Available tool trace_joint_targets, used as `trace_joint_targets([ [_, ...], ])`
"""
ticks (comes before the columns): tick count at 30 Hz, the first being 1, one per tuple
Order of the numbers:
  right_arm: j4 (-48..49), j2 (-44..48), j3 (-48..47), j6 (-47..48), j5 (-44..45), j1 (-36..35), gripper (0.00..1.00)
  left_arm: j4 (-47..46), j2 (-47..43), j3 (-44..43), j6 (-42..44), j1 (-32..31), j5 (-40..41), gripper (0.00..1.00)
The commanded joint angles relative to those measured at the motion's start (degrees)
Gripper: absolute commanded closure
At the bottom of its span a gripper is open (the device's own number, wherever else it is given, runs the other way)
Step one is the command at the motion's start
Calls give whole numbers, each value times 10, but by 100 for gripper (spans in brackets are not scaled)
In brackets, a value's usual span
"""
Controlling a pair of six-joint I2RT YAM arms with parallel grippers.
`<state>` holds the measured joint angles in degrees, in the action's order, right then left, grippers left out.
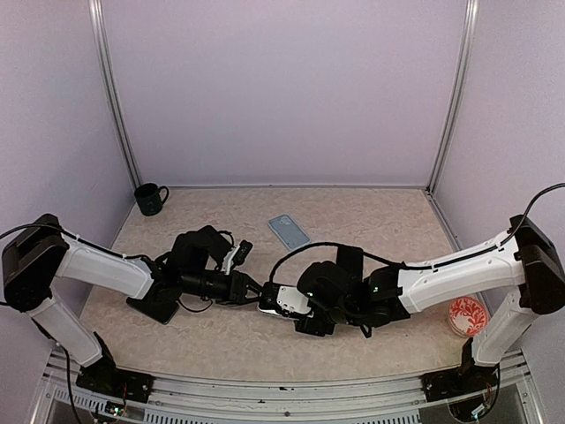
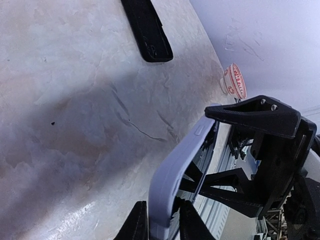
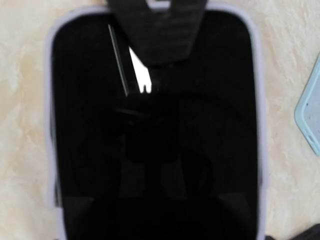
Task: Put the phone into the phone case
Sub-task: Press the phone case with the phone inside.
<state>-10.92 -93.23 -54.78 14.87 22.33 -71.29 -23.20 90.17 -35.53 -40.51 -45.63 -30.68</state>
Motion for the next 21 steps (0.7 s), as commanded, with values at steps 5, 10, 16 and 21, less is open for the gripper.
trace_joint_targets([
  [5,12,-13,-42,-19,14,4,45,4,14,-13,7,-5,14,95],
  [10,9,-18,-45,-19,19,4,45,9,14,-16,9,-4,17,89],
  [16,8,-8,-41,-27,19,12,45,16,8,-13,8,7,25,58],
  [21,8,5,-35,-45,6,26,46,17,-9,1,1,29,39,41],
])
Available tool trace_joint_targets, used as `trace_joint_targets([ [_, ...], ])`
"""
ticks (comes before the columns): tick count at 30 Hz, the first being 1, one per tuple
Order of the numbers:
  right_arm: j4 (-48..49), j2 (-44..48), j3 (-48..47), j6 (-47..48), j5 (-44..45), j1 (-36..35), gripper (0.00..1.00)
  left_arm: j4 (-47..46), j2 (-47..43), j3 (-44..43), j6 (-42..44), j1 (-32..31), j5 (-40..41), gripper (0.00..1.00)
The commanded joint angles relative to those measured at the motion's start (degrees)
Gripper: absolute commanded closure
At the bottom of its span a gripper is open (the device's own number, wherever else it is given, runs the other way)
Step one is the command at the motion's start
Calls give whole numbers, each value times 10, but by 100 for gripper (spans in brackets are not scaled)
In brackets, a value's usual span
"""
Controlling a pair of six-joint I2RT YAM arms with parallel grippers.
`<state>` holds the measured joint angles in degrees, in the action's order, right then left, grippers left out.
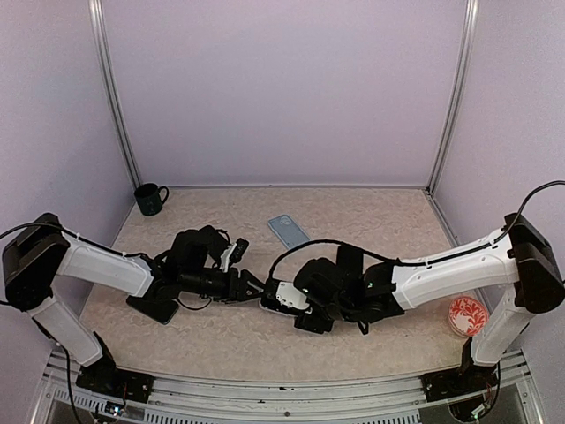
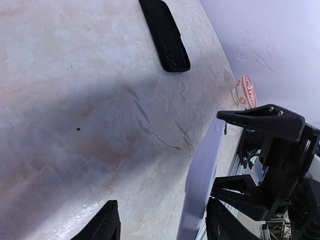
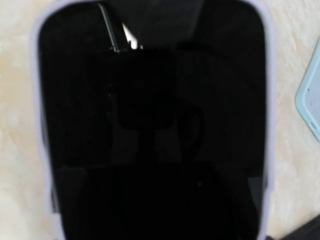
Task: Put the phone into the phone case
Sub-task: Press the phone case with the phone inside, then pass from the right arm to the left
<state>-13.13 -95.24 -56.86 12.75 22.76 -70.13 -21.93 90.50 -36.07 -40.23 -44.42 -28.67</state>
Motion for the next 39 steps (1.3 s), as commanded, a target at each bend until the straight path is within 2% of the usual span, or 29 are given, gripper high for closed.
trace_joint_targets([
  [1,30,29,-14,-27,-1,18,46,4,-18,9,-4,21,24,40],
  [11,9,37,-20,-79,-5,66,46,-3,-59,35,-14,43,47,29],
  [21,19,49,-8,-94,-21,83,47,-8,-70,51,-23,47,67,1],
  [29,29,39,-14,-92,-32,83,47,-2,-109,72,-33,58,115,1],
  [39,30,-16,-80,-104,-33,83,47,57,-222,102,-44,94,197,1],
])
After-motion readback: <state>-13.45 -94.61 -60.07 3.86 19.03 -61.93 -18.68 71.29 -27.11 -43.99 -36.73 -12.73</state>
